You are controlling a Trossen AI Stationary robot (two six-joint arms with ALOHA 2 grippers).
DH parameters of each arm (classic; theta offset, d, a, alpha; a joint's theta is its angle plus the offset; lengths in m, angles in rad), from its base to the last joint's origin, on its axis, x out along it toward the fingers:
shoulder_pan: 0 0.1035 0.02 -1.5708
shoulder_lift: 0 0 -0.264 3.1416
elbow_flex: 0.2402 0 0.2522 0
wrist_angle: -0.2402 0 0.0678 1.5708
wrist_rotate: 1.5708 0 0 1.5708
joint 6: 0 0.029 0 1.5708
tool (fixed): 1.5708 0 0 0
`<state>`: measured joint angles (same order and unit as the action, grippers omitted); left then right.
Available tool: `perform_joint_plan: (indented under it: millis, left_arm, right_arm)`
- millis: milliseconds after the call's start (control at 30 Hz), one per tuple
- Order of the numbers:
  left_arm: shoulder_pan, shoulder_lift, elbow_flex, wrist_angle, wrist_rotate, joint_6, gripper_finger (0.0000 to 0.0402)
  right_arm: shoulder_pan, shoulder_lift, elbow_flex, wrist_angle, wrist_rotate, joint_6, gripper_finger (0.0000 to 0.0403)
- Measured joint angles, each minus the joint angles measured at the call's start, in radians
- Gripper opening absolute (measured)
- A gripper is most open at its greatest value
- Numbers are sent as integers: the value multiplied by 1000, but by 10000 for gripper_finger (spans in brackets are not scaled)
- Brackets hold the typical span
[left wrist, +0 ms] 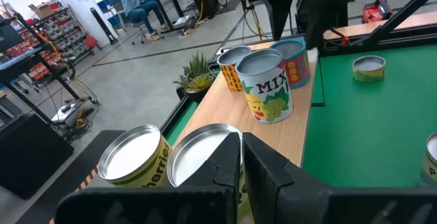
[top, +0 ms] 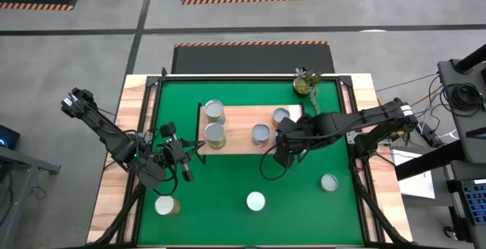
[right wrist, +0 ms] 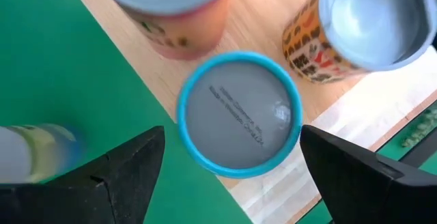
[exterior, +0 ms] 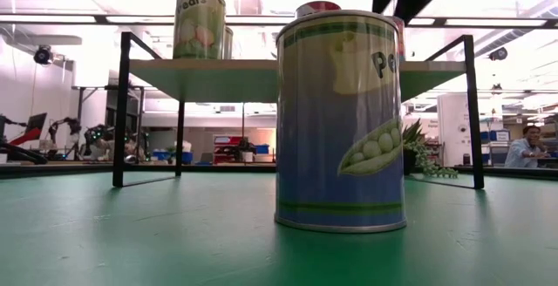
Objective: Pick and place cans onto a shelf
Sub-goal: Put the canned blue on the shelf
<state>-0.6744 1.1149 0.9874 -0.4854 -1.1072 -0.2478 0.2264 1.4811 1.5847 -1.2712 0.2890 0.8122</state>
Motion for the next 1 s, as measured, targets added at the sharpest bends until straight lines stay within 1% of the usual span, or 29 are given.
perform_joint_plan:
  millis: [200,333,400,500,633,733,833,933,1000]
  left_arm:
    - [0,0,0,0,0,0,0]
    - [0,0,0,0,0,0,0]
    - [0,0,0,0,0,0,0]
    - [0,0,0,0,0,0,0]
    - [0,0,0,0,0,0,0]
    - [0,0,0,0,0,0,0]
    - [0,0,0,0,0,0,0]
    - [0,0,0,0,0,0,0]
    - [0,0,0,0,0,0,0]
  right_arm:
    - [0,-1,75,-6,1,-21,327]
    - [0,-1,84,-9,1,-41,325]
    - [0,-1,78,-9,1,-51,312]
    - [0,-1,61,-10,1,-55,267]
    - [0,0,38,-10,5,-64,178]
    - [0,0,24,-9,47,-69,112]
    - [0,6,20,-8,74,-80,57]
    - [0,6,17,13,87,-104,18]
    - [0,6,16,28,90,-115,13]
